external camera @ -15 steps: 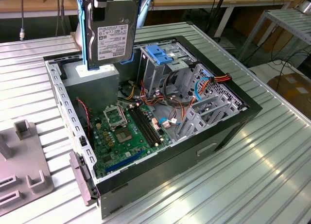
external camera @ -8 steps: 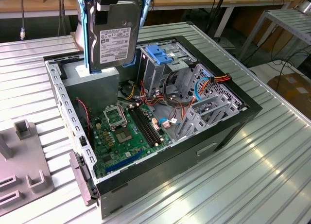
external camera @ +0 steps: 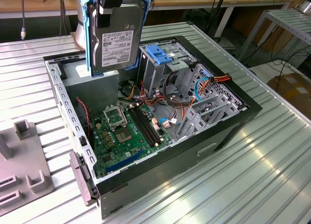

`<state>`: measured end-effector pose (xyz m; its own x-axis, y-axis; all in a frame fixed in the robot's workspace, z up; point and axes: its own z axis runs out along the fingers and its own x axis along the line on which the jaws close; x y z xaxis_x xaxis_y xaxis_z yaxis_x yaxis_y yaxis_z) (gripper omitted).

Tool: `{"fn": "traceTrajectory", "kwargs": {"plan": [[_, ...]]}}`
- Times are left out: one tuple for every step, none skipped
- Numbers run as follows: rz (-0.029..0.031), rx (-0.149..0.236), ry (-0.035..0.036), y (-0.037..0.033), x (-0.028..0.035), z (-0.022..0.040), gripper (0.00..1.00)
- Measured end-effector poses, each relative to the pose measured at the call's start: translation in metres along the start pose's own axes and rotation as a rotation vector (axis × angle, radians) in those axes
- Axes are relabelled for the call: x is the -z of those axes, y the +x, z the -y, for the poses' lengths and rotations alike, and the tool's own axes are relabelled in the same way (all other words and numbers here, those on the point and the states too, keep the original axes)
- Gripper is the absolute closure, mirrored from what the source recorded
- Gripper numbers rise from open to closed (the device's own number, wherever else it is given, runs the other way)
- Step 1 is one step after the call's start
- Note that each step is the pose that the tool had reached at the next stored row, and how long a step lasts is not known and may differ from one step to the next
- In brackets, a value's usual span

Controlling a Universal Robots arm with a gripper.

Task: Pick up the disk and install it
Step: 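Insert the disk into the insertion slot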

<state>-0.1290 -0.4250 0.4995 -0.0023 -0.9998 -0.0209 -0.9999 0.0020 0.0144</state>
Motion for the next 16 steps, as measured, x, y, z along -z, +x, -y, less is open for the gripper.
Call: {"fn": "traceTrajectory", "kwargs": {"plan": [[0.0000,0.000,0.0000,0.0012,0.0000,0.0000,0.63],[0.0000,0.000,0.0000,0.0025,0.0000,0.0001,0.63],[0.0000,0.000,0.0000,0.0038,0.0000,0.0002,0.63],[0.0000,0.000,-0.0001,0.0057,0.0000,0.0003,0.63],[0.0000,0.000,0.0000,0.0078,0.0000,0.0004,0.63],[-0.0001,0.000,0.0000,0.0091,0.0000,0.0005,0.63],[0.0000,0.000,0.0000,0.0102,0.0000,0.0006,0.63],[0.0000,0.000,0.0000,0.0123,0.0000,0.0007,0.63],[0.0000,0.000,0.0000,0.0141,0.0000,0.0008,0.63],[0.0000,0.000,0.0000,0.0158,0.0000,0.0009,0.63],[0.0000,0.000,0.0000,0.0169,0.0000,0.0010,0.63],[-0.0001,0.000,0.0000,0.0182,0.0000,0.0012,0.63],[0.0000,0.000,0.0000,0.0193,0.0000,0.0012,0.63],[0.0000,0.000,0.0000,0.0207,0.0000,0.0013,0.63],[0.0000,0.000,0.0000,0.0218,0.0000,0.0014,0.63],[0.0000,0.000,0.0000,0.0233,0.0000,0.0015,0.63]]}}
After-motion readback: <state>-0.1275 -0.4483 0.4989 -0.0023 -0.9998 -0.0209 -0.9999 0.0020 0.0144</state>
